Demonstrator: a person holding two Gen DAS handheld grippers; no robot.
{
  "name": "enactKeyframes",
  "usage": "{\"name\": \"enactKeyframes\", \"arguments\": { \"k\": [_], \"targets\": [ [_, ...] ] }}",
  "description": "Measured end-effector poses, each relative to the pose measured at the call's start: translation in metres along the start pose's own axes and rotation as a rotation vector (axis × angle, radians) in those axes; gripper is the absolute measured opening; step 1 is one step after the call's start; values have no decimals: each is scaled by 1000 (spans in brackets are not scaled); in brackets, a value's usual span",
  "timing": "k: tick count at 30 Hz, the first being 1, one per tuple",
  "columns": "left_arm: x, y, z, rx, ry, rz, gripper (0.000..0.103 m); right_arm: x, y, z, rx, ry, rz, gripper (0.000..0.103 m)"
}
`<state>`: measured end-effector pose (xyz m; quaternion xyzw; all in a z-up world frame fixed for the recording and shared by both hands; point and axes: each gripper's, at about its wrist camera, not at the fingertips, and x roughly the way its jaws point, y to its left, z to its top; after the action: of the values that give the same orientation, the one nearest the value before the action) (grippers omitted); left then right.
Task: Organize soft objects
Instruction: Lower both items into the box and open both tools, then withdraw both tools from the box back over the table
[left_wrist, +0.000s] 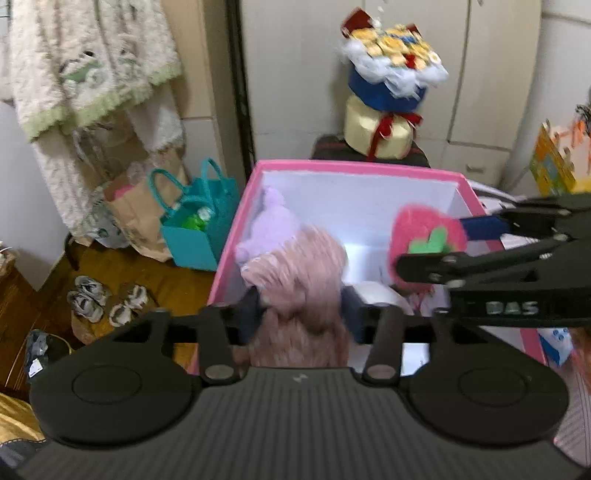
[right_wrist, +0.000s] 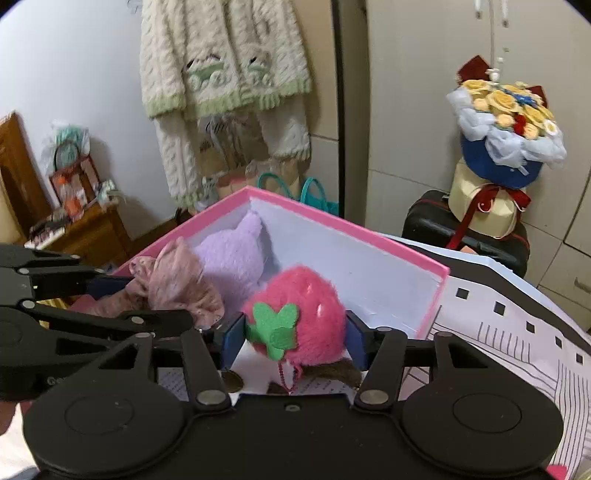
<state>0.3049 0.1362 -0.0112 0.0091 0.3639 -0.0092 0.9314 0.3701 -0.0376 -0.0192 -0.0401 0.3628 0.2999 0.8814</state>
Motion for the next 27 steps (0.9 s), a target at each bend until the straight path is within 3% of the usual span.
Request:
{"name": "enactKeyframes", "arguments": {
  "k": [3, 10, 15, 20, 22, 27],
  "targets": [
    [-12, 0, -6, -2, -23, -12, 61, -18, -7, -5, 65, -15, 59, 67],
    [-55, -11, -13, 46, -87, -30, 67, -63, -3, -20, 103, -18, 79, 70],
    [-93, -17, -20, 78, -97, -104, 68, -108, 7, -35, 75, -29, 79, 74],
    [-134, -29, -33, 121, -151, -91, 69, -149, 18, -47, 32, -36, 65, 81],
    [-150, -34, -36, 141, -169, -106, 75, -163, 25, -52, 3, -41, 53, 86],
    [-188, -42, -49, 185, -200, -148, 78, -198, 43, -66, -66, -58, 24, 87]
  ]
}}
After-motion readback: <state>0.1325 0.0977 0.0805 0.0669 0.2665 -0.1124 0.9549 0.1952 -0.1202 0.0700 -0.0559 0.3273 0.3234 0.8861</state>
